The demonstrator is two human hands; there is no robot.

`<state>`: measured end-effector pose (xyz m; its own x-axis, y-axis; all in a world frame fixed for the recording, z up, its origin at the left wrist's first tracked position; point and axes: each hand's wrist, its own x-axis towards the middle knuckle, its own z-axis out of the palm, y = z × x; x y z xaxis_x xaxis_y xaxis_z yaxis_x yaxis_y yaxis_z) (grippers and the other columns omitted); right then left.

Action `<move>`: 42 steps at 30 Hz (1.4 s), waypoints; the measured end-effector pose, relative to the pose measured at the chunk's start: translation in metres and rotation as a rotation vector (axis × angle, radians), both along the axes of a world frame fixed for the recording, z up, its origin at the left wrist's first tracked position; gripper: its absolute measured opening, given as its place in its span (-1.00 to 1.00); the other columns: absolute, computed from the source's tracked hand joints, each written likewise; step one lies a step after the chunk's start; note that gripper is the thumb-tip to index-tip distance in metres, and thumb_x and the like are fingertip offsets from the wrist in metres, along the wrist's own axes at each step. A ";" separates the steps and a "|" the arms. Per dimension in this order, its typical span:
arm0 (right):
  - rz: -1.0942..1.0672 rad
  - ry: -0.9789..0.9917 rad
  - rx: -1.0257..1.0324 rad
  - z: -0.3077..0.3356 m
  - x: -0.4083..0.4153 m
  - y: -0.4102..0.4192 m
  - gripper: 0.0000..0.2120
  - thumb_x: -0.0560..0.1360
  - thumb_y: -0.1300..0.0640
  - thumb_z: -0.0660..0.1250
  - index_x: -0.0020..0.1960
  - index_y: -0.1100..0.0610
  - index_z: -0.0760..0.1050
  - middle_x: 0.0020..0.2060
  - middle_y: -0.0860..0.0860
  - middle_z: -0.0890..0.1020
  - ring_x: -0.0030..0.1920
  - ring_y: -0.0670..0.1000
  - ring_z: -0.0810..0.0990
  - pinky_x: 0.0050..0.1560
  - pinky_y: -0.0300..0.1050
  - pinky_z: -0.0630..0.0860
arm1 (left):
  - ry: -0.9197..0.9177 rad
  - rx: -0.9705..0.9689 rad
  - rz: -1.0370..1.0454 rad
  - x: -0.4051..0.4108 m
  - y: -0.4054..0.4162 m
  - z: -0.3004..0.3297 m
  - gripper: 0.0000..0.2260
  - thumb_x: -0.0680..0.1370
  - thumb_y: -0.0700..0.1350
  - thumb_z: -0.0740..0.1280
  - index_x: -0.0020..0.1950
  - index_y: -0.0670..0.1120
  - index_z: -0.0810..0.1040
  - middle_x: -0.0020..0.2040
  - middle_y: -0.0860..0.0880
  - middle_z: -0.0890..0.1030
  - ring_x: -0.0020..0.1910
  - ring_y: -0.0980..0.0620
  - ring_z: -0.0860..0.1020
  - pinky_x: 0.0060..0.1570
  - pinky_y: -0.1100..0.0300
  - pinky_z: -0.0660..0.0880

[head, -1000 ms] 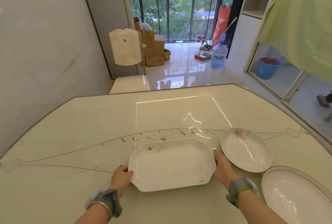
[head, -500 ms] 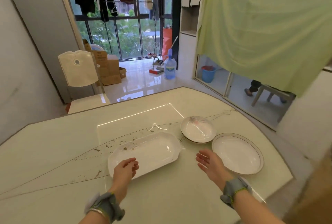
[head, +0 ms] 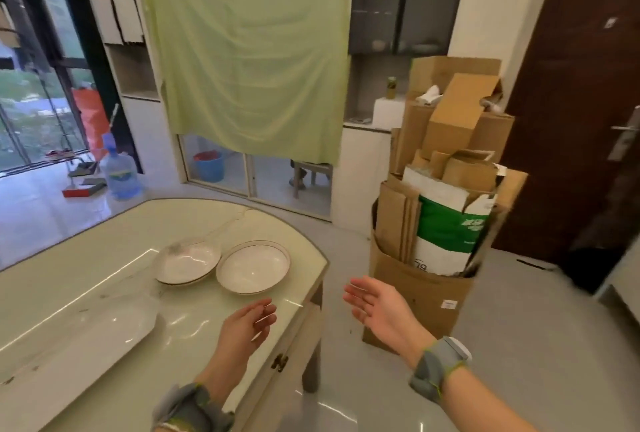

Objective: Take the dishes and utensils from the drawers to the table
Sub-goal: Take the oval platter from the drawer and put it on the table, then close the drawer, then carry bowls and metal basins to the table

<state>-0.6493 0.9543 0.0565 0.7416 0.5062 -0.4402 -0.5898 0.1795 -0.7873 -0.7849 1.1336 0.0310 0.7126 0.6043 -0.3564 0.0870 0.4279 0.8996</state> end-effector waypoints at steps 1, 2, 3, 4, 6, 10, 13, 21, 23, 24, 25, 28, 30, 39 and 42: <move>-0.049 -0.014 0.002 0.004 0.005 -0.031 -0.80 0.57 0.15 0.14 -0.08 0.20 0.51 -0.15 0.11 0.60 -0.15 0.03 0.56 -0.21 -0.16 0.41 | 0.002 -0.009 -0.070 0.018 -0.026 0.001 -0.82 0.60 -0.27 0.17 -0.03 -0.14 0.57 -0.15 -0.07 0.61 -0.19 0.05 0.56 -0.23 0.27 0.48; -0.095 -0.025 0.014 0.009 0.012 -0.063 -0.80 0.57 0.15 0.15 -0.07 0.20 0.51 -0.14 0.11 0.60 -0.15 0.04 0.56 -0.20 -0.16 0.41 | -0.007 -0.019 -0.126 0.037 -0.051 0.003 -0.82 0.60 -0.26 0.17 -0.03 -0.14 0.57 -0.16 -0.07 0.61 -0.21 0.05 0.56 -0.25 0.29 0.49; -0.099 -0.018 0.014 0.011 0.013 -0.070 -0.80 0.57 0.14 0.15 -0.07 0.20 0.51 -0.14 0.11 0.60 -0.15 0.03 0.56 -0.19 -0.15 0.41 | -0.018 -0.025 -0.127 0.040 -0.056 0.004 -0.82 0.60 -0.26 0.17 -0.03 -0.14 0.57 -0.17 -0.07 0.61 -0.22 0.05 0.56 -0.25 0.29 0.49; -0.141 -0.016 0.015 0.014 0.020 -0.097 -0.79 0.57 0.14 0.15 -0.08 0.19 0.52 -0.15 0.10 0.60 -0.15 0.03 0.56 -0.19 -0.15 0.42 | -0.039 -0.012 -0.192 0.056 -0.080 0.006 -0.83 0.60 -0.25 0.18 -0.03 -0.14 0.57 -0.17 -0.08 0.61 -0.22 0.04 0.56 -0.23 0.27 0.48; -0.244 -0.050 0.032 0.016 0.037 -0.168 -0.78 0.57 0.14 0.14 -0.09 0.19 0.52 -0.15 0.09 0.61 -0.15 0.02 0.56 -0.20 -0.16 0.42 | -0.044 -0.003 -0.317 0.094 -0.143 0.014 -0.83 0.60 -0.23 0.18 -0.04 -0.14 0.57 -0.17 -0.08 0.61 -0.21 0.03 0.55 -0.20 0.25 0.44; -0.322 -0.058 0.014 0.021 0.059 -0.255 -0.77 0.58 0.14 0.12 -0.09 0.18 0.52 -0.15 0.08 0.61 -0.16 0.01 0.56 -0.25 -0.18 0.41 | -0.088 0.019 -0.444 0.143 -0.221 0.018 -0.80 0.61 -0.19 0.17 -0.06 -0.09 0.59 -0.16 -0.05 0.62 -0.17 0.05 0.56 -0.18 0.25 0.45; -0.401 -0.077 0.010 0.022 0.085 -0.342 -0.77 0.59 0.14 0.11 -0.11 0.16 0.51 -0.16 0.07 0.61 -0.17 -0.01 0.56 -0.28 -0.20 0.40 | -0.104 0.040 -0.557 0.188 -0.306 0.023 -0.80 0.61 -0.17 0.17 -0.01 -0.10 0.60 -0.14 -0.05 0.65 -0.15 0.04 0.58 -0.17 0.23 0.48; -0.552 -0.083 -0.053 0.027 0.117 -0.508 -0.77 0.57 0.18 0.11 -0.17 0.14 0.50 -0.19 0.06 0.60 -0.19 -0.02 0.54 -0.28 -0.21 0.36 | -0.148 0.009 -0.718 0.266 -0.478 0.029 -0.79 0.62 -0.19 0.15 -0.06 -0.11 0.57 -0.15 -0.06 0.61 -0.19 0.05 0.56 -0.20 0.26 0.44; -0.629 -0.102 -0.071 0.023 0.126 -0.558 -0.78 0.57 0.18 0.12 -0.16 0.14 0.50 -0.19 0.06 0.60 -0.19 -0.02 0.55 -0.28 -0.21 0.37 | -0.143 0.027 -0.808 0.286 -0.531 0.027 -0.79 0.62 -0.18 0.14 -0.08 -0.10 0.57 -0.16 -0.06 0.60 -0.20 0.05 0.55 -0.21 0.27 0.43; -0.659 -0.104 -0.065 0.023 0.130 -0.578 -0.78 0.57 0.18 0.12 -0.16 0.14 0.50 -0.19 0.06 0.60 -0.20 -0.02 0.55 -0.28 -0.21 0.37 | -0.137 0.030 -0.832 0.295 -0.553 0.027 -0.79 0.62 -0.18 0.14 -0.08 -0.10 0.57 -0.16 -0.05 0.60 -0.20 0.06 0.55 -0.22 0.28 0.43; -0.671 -0.106 -0.076 0.023 0.132 -0.587 -0.78 0.57 0.18 0.12 -0.15 0.14 0.50 -0.19 0.06 0.60 -0.20 -0.02 0.55 -0.29 -0.22 0.38 | -0.143 0.041 -0.842 0.297 -0.560 0.028 -0.79 0.62 -0.19 0.14 -0.08 -0.10 0.57 -0.17 -0.05 0.60 -0.21 0.07 0.55 -0.23 0.29 0.43; -0.747 -0.131 -0.124 0.018 0.143 -0.626 -0.81 0.56 0.19 0.12 -0.12 0.14 0.50 -0.19 0.05 0.61 -0.22 -0.03 0.56 -0.32 -0.23 0.38 | -0.155 0.073 -0.906 0.319 -0.608 0.027 -0.78 0.61 -0.20 0.15 -0.10 -0.10 0.57 -0.18 -0.04 0.59 -0.21 0.08 0.54 -0.23 0.29 0.40; -0.806 -0.143 -0.161 0.011 0.154 -0.651 -0.83 0.57 0.19 0.13 -0.08 0.13 0.49 -0.18 0.04 0.61 -0.21 -0.04 0.56 -0.31 -0.24 0.38 | -0.156 0.117 -0.960 0.340 -0.640 0.024 -0.80 0.61 -0.20 0.16 -0.08 -0.10 0.57 -0.15 -0.03 0.60 -0.18 0.09 0.54 -0.23 0.30 0.39; -1.086 -0.365 -0.549 0.011 0.230 -0.731 -0.93 0.50 0.28 0.27 -0.10 0.18 0.52 -0.15 0.08 0.57 -0.14 0.02 0.51 -0.22 -0.23 0.41 | -0.300 0.430 -1.196 0.442 -0.744 0.016 -0.87 0.55 -0.25 0.28 -0.03 -0.09 0.60 -0.17 -0.01 0.59 -0.15 0.06 0.50 -0.26 0.34 0.40; -1.168 -0.501 -0.842 0.002 0.269 -0.755 -0.86 0.49 0.24 0.31 0.03 0.23 0.53 -0.05 0.08 0.58 -0.06 0.00 0.50 -0.08 -0.28 0.38 | -0.428 0.621 -1.260 0.490 -0.781 0.013 -0.86 0.53 -0.26 0.32 0.02 -0.09 0.61 -0.12 -0.01 0.62 -0.13 0.06 0.54 -0.26 0.51 0.42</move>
<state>-0.3807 0.1993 0.0585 0.6922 -0.7120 0.1179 -0.0897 -0.2470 -0.9648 -0.2954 0.3523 0.0437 0.8556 -0.5093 0.0927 -0.2135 -0.1840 0.9595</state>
